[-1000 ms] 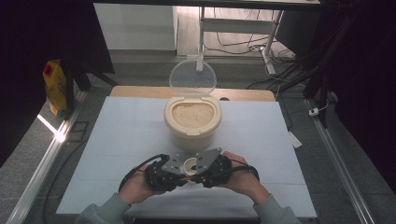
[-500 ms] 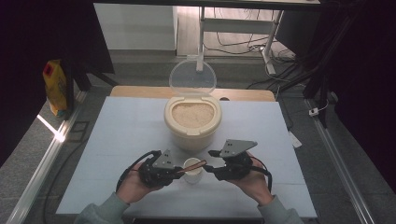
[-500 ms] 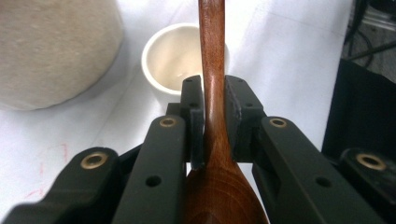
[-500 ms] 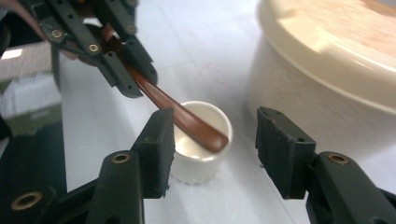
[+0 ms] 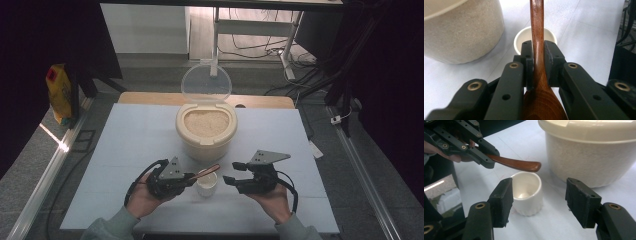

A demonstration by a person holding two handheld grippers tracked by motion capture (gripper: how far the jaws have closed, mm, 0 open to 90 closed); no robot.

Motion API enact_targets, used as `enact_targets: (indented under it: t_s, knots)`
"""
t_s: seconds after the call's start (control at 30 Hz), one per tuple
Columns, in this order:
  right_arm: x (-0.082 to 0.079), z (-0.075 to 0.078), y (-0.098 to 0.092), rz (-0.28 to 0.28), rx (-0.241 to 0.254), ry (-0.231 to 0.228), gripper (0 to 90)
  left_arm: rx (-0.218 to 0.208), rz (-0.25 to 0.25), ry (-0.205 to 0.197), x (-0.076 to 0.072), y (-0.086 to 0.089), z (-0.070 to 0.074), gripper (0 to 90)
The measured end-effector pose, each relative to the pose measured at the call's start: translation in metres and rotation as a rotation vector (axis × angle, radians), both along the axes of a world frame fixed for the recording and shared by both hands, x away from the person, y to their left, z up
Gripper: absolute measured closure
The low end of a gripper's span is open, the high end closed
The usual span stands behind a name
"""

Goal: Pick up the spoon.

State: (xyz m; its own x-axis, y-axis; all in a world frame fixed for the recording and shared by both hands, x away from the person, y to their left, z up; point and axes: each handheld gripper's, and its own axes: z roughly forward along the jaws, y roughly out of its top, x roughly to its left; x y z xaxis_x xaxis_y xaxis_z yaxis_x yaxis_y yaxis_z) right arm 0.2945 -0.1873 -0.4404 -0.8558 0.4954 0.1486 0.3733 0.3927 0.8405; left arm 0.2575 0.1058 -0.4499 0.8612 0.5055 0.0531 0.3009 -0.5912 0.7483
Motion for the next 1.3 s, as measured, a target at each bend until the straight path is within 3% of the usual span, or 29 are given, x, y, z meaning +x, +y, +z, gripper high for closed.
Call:
enact_targets:
  t_s: [0.17,0.5,0.73,1.3]
  knots:
    - [0.000,-0.003,0.007,0.003,0.002,0.011,37.7,-0.011,0.005,-0.013,-0.001,0.000,0.000,78.3]
    - [0.002,-0.009,0.016,-0.011,0.085,0.070,38.5,-0.033,-0.002,-0.046,-0.005,-0.006,0.001,78.5]
    - [0.001,-0.009,0.024,-0.024,0.122,0.070,43.4,-0.045,-0.012,-0.074,-0.010,-0.010,0.002,78.5]
    - [0.001,-0.007,0.026,-0.061,0.235,0.084,57.4,0.012,-0.004,-0.123,-0.014,-0.014,0.000,78.8]
